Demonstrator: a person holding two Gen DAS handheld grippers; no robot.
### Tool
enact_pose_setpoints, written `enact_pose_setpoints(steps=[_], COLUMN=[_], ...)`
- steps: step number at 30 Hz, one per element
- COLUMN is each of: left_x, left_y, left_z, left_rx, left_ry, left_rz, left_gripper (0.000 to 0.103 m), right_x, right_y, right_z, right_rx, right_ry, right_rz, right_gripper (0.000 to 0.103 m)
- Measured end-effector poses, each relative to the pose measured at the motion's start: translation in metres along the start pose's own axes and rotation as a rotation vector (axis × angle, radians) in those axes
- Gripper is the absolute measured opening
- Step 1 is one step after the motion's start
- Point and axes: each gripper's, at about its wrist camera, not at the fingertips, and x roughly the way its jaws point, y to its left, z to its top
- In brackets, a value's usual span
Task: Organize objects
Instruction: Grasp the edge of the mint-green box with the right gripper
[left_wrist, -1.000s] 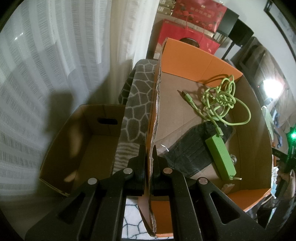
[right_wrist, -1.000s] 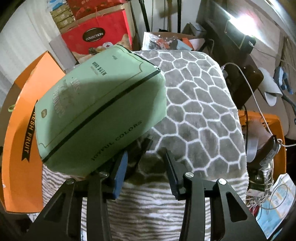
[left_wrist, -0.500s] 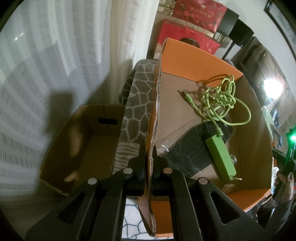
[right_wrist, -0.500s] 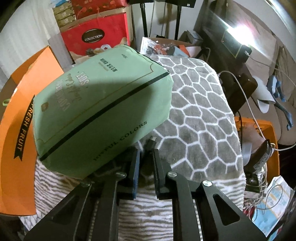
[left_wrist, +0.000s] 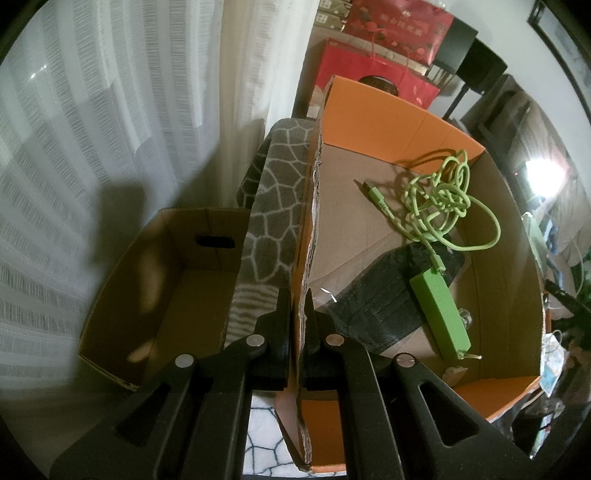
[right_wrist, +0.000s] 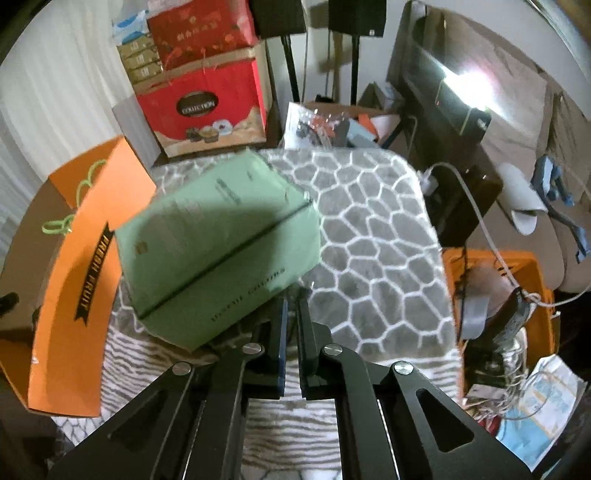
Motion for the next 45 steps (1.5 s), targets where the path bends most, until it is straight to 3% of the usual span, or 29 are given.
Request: enact_pose_setpoints(steps=[7, 15, 21, 25, 28, 31, 36, 45], left_x=[0.0, 0.0, 0.0, 0.0, 0.0, 0.0, 0.0, 0.0], left_y=[0.0, 0.0, 0.0, 0.0, -0.001, 0.0, 0.0, 0.001], left_z=[0.0, 0.0, 0.0, 0.0, 0.0, 0.0, 0.0, 0.0], left_rx=[-0.001, 0.0, -0.003, -0.003, -0.004, -0.002, -0.003, -0.004], left_ry=[-0.001, -0.001, -0.001, -0.001, -0.001, -0.001, -0.001, -0.001], left_rz=[0.0, 0.002, 0.001, 0.0, 0.0, 0.001, 0.001, 0.002], left_gripper=[0.004, 0.004, 0.004, 0.004, 0.004, 0.004, 0.004, 0.004], right_x=[-0.024, 0.029, 0.048, 0.057, 0.058, 0.058, 0.042, -0.032], right_y=[0.004, -0.005, -0.007, -0.004, -0.006, -0.009, -0.008, -0.001], right_z=[0.011, 0.0, 0.004, 0.005, 0.004, 0.005, 0.005, 0.016], right_rx=[-0.023, 0.039, 0.055, 0.033, 0.038, 0.052, 0.053, 0.027], right_ry=[-0.029, 0.069, 0.069, 0.085, 0.079, 0.081, 0.049, -0.096], right_rz=[-0.004, -0.003, -0.031, -0.06, -0.055, -0.036, -0.017, 0.021], right_gripper=[0.006, 0.016, 0.021, 0.02, 0.01, 0.01, 0.009, 0.007])
